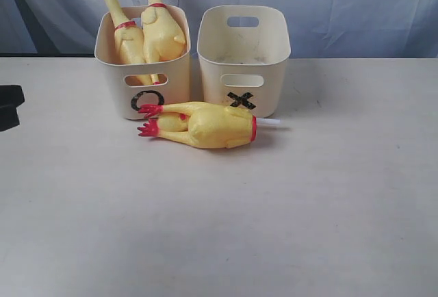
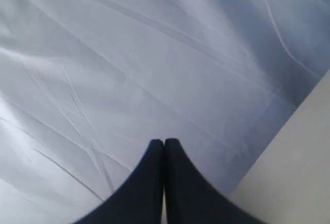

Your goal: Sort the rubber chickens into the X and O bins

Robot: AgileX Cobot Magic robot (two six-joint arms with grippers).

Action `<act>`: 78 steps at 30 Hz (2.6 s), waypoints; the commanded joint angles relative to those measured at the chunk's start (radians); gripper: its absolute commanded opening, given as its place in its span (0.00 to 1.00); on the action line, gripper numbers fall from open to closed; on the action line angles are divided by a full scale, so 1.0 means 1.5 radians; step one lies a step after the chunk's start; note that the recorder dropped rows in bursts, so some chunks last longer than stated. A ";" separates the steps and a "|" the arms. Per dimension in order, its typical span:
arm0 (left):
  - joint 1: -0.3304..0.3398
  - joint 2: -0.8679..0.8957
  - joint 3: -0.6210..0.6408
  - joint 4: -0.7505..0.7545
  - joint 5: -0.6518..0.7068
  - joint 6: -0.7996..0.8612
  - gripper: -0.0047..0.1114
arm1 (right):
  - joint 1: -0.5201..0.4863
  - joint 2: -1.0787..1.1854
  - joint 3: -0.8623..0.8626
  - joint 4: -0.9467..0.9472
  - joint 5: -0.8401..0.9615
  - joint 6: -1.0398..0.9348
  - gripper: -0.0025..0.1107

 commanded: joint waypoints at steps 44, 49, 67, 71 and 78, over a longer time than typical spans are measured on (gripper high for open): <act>0.002 -0.140 0.008 -0.015 -0.113 -0.007 0.04 | 0.193 0.891 -0.609 -0.088 0.624 -0.489 0.01; 0.002 -0.140 0.008 -0.015 -0.113 -0.007 0.04 | 0.240 0.940 -0.615 -0.099 0.519 -0.490 0.01; 0.002 -0.140 0.008 -0.015 -0.119 -0.007 0.04 | 0.298 1.136 -0.615 -0.208 0.347 -0.698 0.50; 0.002 -0.140 0.008 -0.015 -0.121 -0.007 0.04 | 0.308 1.161 -0.615 -0.207 0.272 -0.728 0.78; 0.002 -0.140 0.008 -0.015 -0.128 -0.007 0.04 | 0.338 1.210 -0.647 -0.207 0.226 -0.785 0.77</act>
